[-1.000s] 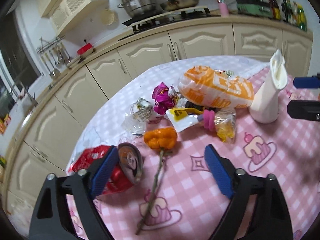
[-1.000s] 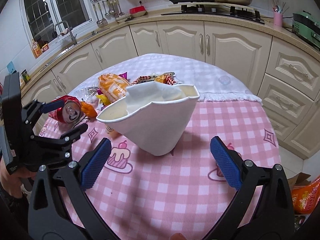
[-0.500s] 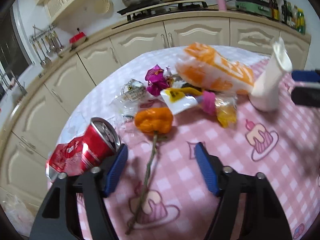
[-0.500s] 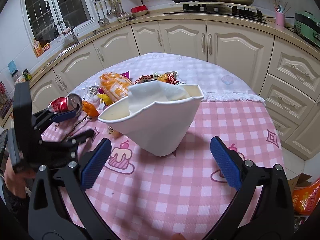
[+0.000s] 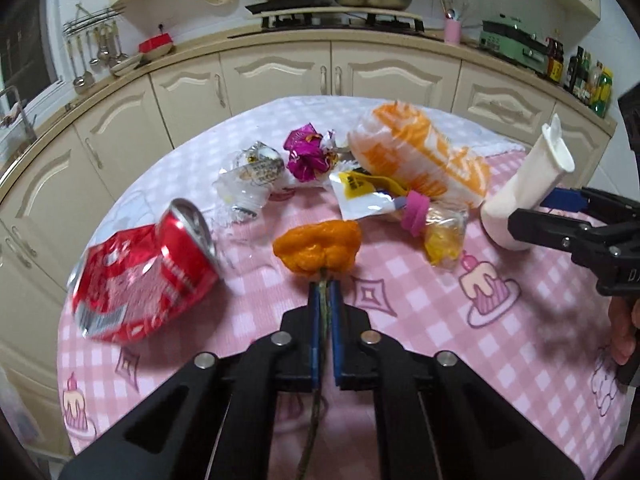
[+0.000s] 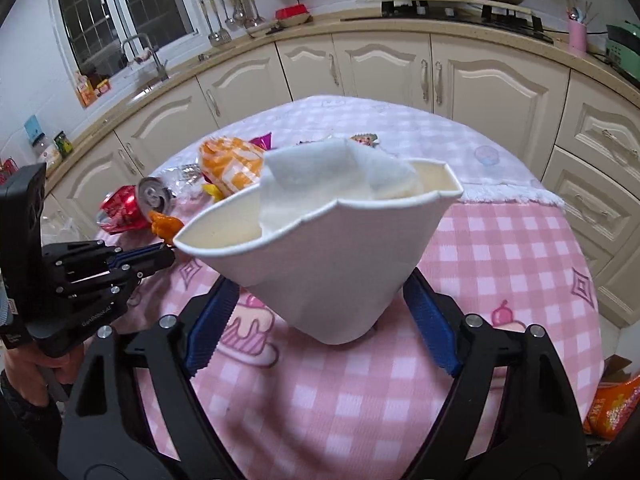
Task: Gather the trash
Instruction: 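Grasp the orange flower stem with the left gripper while the right gripper grasps the white paper cup, then carry the flower and paper cup to the blue bin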
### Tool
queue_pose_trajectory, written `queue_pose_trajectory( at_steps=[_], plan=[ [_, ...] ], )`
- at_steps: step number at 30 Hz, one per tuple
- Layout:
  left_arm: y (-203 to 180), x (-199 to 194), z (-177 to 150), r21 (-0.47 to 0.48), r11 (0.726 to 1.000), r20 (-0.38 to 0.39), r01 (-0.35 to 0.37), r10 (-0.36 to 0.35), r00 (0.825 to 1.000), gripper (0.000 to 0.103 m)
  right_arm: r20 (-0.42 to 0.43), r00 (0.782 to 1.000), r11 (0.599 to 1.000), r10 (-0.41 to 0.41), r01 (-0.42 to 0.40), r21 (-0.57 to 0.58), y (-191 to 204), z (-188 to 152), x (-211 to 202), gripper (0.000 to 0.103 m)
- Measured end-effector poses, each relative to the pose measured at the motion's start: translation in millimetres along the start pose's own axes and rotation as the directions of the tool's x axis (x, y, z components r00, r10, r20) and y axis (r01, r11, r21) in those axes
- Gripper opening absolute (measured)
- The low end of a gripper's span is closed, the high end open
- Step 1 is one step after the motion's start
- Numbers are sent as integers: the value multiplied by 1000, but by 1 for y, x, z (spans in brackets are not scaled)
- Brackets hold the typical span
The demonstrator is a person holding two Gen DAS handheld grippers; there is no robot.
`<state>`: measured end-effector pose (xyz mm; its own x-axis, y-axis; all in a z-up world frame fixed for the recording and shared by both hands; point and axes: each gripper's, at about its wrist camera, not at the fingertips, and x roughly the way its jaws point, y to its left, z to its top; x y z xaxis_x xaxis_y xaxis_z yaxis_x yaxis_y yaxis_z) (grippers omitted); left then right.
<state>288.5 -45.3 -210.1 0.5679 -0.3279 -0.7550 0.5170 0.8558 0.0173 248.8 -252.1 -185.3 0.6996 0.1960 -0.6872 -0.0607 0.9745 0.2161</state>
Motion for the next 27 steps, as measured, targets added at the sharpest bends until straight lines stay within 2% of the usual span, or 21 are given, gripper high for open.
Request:
queue_pose_trajectory(
  at_steps=[8, 17, 22, 27],
  plan=[
    [-14, -54, -6, -65, 998, 129, 24, -16, 992, 5, 87, 995, 999, 51, -51, 4, -5, 2, -52, 82],
    [-59, -118, 9, -73, 994, 285, 85, -61, 957, 5, 200, 975, 995, 98, -102, 11, -24, 5, -127, 82],
    [-96, -136, 16, -31, 992, 331, 126, -109, 937, 5, 253, 964, 995, 80, -94, 42, -58, -2, -170, 82],
    [-148, -137, 24, 21, 981, 341, 194, -189, 921, 5, 290, 957, 993, 3, -37, 111, -108, -21, -206, 82]
  ],
)
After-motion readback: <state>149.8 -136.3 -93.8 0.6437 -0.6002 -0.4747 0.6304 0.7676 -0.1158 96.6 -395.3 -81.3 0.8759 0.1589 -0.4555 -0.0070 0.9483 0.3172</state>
